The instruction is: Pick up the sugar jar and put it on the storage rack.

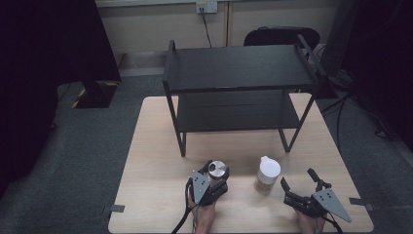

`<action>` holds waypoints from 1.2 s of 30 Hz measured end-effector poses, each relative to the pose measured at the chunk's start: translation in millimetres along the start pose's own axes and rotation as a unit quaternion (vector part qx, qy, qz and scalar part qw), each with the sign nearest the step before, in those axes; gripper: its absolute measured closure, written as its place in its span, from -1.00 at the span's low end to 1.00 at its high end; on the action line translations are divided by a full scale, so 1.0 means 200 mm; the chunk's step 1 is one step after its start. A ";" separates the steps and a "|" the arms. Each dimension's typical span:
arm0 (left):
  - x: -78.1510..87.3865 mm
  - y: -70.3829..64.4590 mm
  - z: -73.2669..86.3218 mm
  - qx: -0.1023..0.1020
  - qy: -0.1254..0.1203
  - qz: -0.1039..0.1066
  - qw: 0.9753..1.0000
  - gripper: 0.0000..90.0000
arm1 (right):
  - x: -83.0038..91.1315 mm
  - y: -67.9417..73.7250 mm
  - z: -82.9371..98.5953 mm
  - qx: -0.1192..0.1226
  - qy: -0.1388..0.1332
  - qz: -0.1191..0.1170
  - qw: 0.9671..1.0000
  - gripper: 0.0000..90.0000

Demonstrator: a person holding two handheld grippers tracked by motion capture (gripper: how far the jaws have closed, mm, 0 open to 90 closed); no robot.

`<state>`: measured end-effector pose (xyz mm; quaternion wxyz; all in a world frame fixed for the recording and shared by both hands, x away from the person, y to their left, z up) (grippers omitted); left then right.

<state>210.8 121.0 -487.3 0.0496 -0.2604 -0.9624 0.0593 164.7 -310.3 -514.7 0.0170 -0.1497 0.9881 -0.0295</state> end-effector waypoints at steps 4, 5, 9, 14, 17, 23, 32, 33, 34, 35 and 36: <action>0.00 0.00 -0.02 -0.002 0.000 0.006 1.000 -0.21 | 0.00 0.00 0.00 0.000 0.000 0.000 1.000 -0.97; 0.00 0.01 -0.02 -0.003 0.000 0.008 1.000 -0.21 | 0.00 0.00 0.00 0.000 0.000 0.000 1.000 -0.97; 0.01 0.01 -0.04 -0.007 -0.003 0.013 1.000 -0.22 | 0.00 0.00 0.00 0.000 0.000 0.000 1.000 -0.97; 0.02 0.01 -0.08 -0.009 -0.003 0.018 1.000 -0.21 | 0.00 0.00 0.00 0.000 0.000 0.000 1.000 -0.97; 0.03 0.01 -0.10 -0.012 -0.002 0.023 1.000 -0.21 | 0.00 0.00 0.00 0.000 0.000 0.000 1.000 -0.97; 0.04 0.03 -0.15 -0.012 -0.006 0.036 0.999 -0.21 | 0.00 0.00 0.00 0.000 0.000 0.000 1.000 -0.97; 0.05 0.05 -0.24 -0.017 -0.012 0.051 0.998 -0.21 | 0.00 0.00 0.00 0.000 0.000 0.000 1.000 -0.97; 0.05 0.06 -0.25 -0.017 -0.012 0.054 0.998 -0.21 | 0.00 0.00 0.00 0.000 0.000 0.000 1.000 -0.97; 0.05 0.06 -0.26 -0.017 -0.013 0.056 0.998 -0.21 | 0.00 0.00 0.00 0.000 0.000 0.000 1.000 -0.97; 0.05 0.06 -0.28 -0.018 -0.014 0.055 0.998 -0.21 | 0.00 0.00 0.00 0.000 0.000 0.000 1.000 -0.97; 0.05 0.06 -0.29 -0.021 -0.014 0.055 0.998 -0.21 | 0.00 0.00 0.00 0.000 0.000 0.000 1.000 -0.97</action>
Point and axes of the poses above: each handheld gripper's, and its own axes: x roughly backward along the jaws, z roughly out of its underside, y roughly to its left, the point moved 2 cm from there along -x, roughly forward along the jaws, and after that the axes turned 3 degrees about x, right-handed, at the moved point
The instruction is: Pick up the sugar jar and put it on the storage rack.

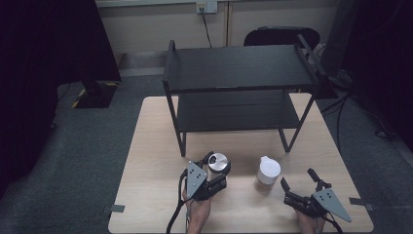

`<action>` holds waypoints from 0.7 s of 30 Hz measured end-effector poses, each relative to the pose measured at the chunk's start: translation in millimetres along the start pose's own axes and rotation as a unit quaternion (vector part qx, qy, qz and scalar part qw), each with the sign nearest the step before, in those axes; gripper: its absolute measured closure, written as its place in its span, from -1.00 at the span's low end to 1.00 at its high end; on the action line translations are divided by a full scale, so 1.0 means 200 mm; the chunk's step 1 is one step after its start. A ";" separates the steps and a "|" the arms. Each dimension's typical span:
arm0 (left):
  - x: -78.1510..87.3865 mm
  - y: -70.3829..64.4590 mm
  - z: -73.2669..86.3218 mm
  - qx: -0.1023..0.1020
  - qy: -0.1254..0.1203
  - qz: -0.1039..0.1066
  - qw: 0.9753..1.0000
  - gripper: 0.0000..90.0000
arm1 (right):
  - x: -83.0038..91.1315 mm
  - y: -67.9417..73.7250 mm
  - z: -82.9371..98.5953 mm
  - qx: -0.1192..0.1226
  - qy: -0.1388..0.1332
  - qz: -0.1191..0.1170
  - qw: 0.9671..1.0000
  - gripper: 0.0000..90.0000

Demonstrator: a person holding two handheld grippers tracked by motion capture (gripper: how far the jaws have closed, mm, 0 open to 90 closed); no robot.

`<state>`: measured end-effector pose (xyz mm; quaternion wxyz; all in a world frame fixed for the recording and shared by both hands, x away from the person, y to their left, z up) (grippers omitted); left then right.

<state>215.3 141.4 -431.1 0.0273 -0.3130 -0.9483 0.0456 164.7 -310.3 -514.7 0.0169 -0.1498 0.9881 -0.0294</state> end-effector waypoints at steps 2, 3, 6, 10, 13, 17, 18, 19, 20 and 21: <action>0.00 0.01 -0.02 -0.002 -0.003 0.004 1.000 -0.21 | 0.00 0.00 0.00 0.000 0.000 0.000 1.000 -0.97; 0.00 0.01 -0.03 -0.002 -0.004 0.007 1.000 -0.21 | 0.00 0.00 0.00 0.000 0.000 0.000 1.000 -0.97; 0.00 0.03 -0.07 0.003 -0.011 0.008 1.000 -0.21 | 0.00 0.00 0.00 0.000 0.000 0.000 1.000 -0.97; -0.01 0.07 -0.14 0.005 -0.021 0.010 1.000 -0.21 | 0.00 0.00 0.00 0.000 0.000 0.000 1.000 -0.97; -0.01 0.08 -0.19 -0.001 -0.027 0.011 1.000 -0.21 | 0.00 0.00 0.00 0.000 0.000 -0.001 1.000 -0.97; -0.01 0.10 -0.26 -0.009 -0.032 0.014 0.999 -0.21 | 0.00 0.00 0.00 0.000 0.000 -0.001 1.000 -0.97; -0.01 0.11 -0.28 -0.010 -0.032 0.016 0.999 -0.21 | 0.00 0.00 0.00 0.000 0.000 -0.001 1.000 -0.97; -0.01 0.11 -0.29 -0.012 -0.032 0.018 0.999 -0.21 | 0.00 0.00 0.00 0.000 0.000 -0.001 1.000 -0.97; -0.02 0.11 -0.30 -0.017 -0.032 0.019 0.999 -0.21 | 0.00 0.00 0.00 0.000 0.000 -0.001 1.000 -0.97; -0.02 0.11 -0.32 -0.022 -0.033 0.018 0.999 -0.21 | 0.00 0.00 0.00 0.000 0.000 -0.001 1.000 -0.97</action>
Point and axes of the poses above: each handheld gripper's, and its own axes: x roughly backward along the jaws, z roughly out of its underside, y roughly to its left, the point moved 2 cm from there along -x, roughly forward along the jaws, and after that the axes turned 3 degrees about x, right-handed, at the moved point
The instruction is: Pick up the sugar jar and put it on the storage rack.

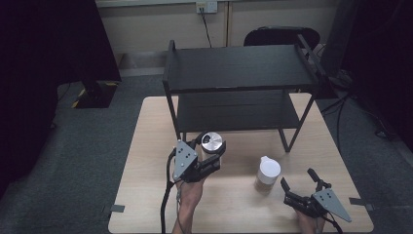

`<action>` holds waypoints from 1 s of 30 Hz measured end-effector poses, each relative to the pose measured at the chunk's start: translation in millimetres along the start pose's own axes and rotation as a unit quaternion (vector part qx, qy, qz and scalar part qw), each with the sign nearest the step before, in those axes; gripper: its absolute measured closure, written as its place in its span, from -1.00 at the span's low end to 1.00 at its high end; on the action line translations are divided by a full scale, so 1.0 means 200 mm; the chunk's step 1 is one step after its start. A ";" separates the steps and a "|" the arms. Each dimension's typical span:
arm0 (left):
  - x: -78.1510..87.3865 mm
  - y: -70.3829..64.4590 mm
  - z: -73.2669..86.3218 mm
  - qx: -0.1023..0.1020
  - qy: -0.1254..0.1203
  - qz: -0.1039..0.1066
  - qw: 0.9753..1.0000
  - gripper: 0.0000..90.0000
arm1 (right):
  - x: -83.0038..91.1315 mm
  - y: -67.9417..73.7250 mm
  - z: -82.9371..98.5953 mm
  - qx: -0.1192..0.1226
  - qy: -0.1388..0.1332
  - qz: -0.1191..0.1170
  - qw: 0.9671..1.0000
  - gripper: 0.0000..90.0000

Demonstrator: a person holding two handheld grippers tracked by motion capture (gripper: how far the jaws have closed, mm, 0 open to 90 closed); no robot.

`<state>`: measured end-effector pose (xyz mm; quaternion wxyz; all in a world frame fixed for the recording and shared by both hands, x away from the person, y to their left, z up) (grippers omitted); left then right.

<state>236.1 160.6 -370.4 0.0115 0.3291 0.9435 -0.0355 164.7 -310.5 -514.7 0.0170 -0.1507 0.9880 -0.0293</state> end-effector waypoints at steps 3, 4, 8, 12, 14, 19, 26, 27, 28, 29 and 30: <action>-0.01 0.01 -0.03 0.002 -0.004 0.006 1.000 -0.21 | 0.00 0.00 0.00 0.000 0.000 0.000 1.000 -0.97; -0.02 0.01 -0.05 0.004 -0.006 0.010 1.000 -0.21 | 0.00 0.00 0.00 0.000 0.000 0.000 1.000 -0.97; -0.04 0.02 -0.11 -0.005 -0.008 0.015 1.000 -0.21 | 0.00 0.00 0.00 0.000 0.000 0.000 1.000 -0.97; -0.07 0.01 -0.18 -0.022 -0.004 0.021 1.000 -0.21 | 0.00 0.00 0.00 0.000 0.000 -0.001 1.000 -0.97; -0.08 0.00 -0.22 -0.031 -0.002 0.023 0.999 -0.21 | 0.00 0.00 0.00 0.000 0.000 -0.001 1.000 -0.97; -0.11 0.02 -0.31 -0.035 -0.004 0.032 0.999 -0.21 | 0.00 0.00 0.00 0.000 0.000 -0.001 1.000 -0.97; -0.14 0.06 -0.44 -0.024 -0.013 0.033 0.999 -0.21 | 0.00 0.00 0.00 0.000 0.000 -0.001 1.000 -0.97; -0.15 0.06 -0.46 -0.025 -0.013 0.032 0.999 -0.21 | 0.00 0.00 0.00 0.000 0.000 -0.001 1.000 -0.97; -0.15 0.07 -0.48 -0.027 -0.014 0.029 0.999 -0.21 | 0.00 0.00 0.00 0.000 0.000 -0.002 1.000 -0.97; -0.16 0.07 -0.50 -0.027 -0.014 0.028 0.999 -0.21 | 0.00 0.00 0.00 0.000 0.000 -0.002 1.000 -0.97; -0.17 0.08 -0.53 -0.025 -0.014 0.029 0.999 -0.21 | 0.00 0.00 0.00 0.000 0.000 -0.002 1.000 -0.97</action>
Point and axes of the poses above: each handheld gripper's, and its own axes: x roughly backward along the jaws, z roughly out of its underside, y roughly to its left, the point moved 2 cm from there along -x, roughly forward along the jaws, and after that the axes turned 3 degrees about x, right-handed, at the moved point
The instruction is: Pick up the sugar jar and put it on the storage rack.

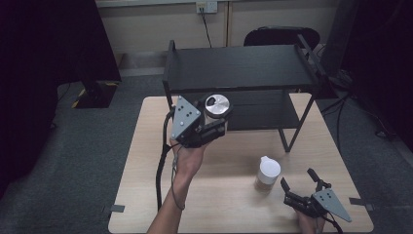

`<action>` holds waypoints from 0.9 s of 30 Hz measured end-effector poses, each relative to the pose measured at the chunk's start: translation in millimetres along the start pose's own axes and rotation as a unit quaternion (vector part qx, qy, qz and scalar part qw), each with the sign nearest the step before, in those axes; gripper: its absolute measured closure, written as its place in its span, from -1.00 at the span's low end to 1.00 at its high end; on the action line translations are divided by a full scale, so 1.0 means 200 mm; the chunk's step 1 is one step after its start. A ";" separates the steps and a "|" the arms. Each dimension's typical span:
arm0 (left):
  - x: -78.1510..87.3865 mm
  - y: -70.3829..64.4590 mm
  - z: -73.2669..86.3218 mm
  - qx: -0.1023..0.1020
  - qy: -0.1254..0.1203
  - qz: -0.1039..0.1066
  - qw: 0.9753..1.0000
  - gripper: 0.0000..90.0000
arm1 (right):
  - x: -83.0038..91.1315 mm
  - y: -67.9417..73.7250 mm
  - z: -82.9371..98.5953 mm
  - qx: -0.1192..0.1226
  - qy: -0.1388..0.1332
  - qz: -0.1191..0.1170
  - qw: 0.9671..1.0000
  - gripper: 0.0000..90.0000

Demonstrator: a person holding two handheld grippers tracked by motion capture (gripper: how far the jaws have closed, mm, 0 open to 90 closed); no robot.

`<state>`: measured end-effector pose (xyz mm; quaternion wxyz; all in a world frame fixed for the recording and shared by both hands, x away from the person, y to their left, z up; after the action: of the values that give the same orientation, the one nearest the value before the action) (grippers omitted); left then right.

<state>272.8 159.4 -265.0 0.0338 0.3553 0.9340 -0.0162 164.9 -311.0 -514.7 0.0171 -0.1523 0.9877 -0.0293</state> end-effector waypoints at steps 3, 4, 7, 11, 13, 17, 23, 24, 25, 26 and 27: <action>-0.03 0.03 -0.06 0.010 0.002 0.000 1.000 -0.21 | 0.00 0.00 0.00 0.000 0.000 0.000 1.000 -0.97; -0.04 0.03 -0.09 0.006 0.001 -0.002 1.000 -0.21 | 0.00 0.00 0.00 0.000 0.000 0.000 1.000 -0.97; -0.07 0.04 -0.15 0.002 0.002 -0.008 1.000 -0.21 | 0.00 0.00 0.00 0.000 0.000 -0.001 1.000 -0.97; -0.11 0.07 -0.22 0.003 -0.003 -0.006 1.000 -0.21 | 0.00 0.00 0.00 0.000 0.000 -0.002 1.000 -0.97; -0.14 0.08 -0.25 0.000 -0.002 -0.011 1.000 -0.21 | 0.00 0.00 0.00 0.000 0.000 -0.002 1.000 -0.97; -0.19 0.11 -0.29 0.007 0.007 -0.011 1.000 -0.21 | 0.00 0.00 0.00 0.000 0.000 -0.002 1.000 -0.97; -0.22 0.11 -0.34 0.015 0.007 -0.004 1.000 -0.21 | 0.00 0.00 0.00 0.000 0.000 -0.003 1.000 -0.97; -0.22 0.11 -0.35 0.013 0.007 -0.004 1.000 -0.21 | 0.00 0.00 0.00 0.000 0.000 -0.003 1.000 -0.97; -0.23 0.10 -0.36 0.012 0.006 -0.003 1.000 -0.21 | 0.00 0.00 0.00 0.000 0.000 -0.003 1.000 -0.97; -0.23 0.10 -0.36 0.014 0.005 -0.002 1.000 -0.21 | 0.00 0.00 0.00 0.000 0.000 -0.003 1.000 -0.97; -0.24 0.10 -0.37 0.012 0.004 -0.001 1.000 -0.21 | 0.00 -0.01 0.00 0.000 0.000 -0.004 1.000 -0.97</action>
<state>318.1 147.1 -188.2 0.0259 0.3545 0.9343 -0.0262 165.1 -312.0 -514.7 0.0172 -0.1560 0.9872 -0.0297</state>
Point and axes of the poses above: each handheld gripper's, and its own axes: x roughly backward along the jaws, z roughly out of its underside, y roughly to its left, the point moved 2 cm from there along -x, roughly forward along the jaws, and after that the axes turned 3 degrees about x, right-handed, at the moved point
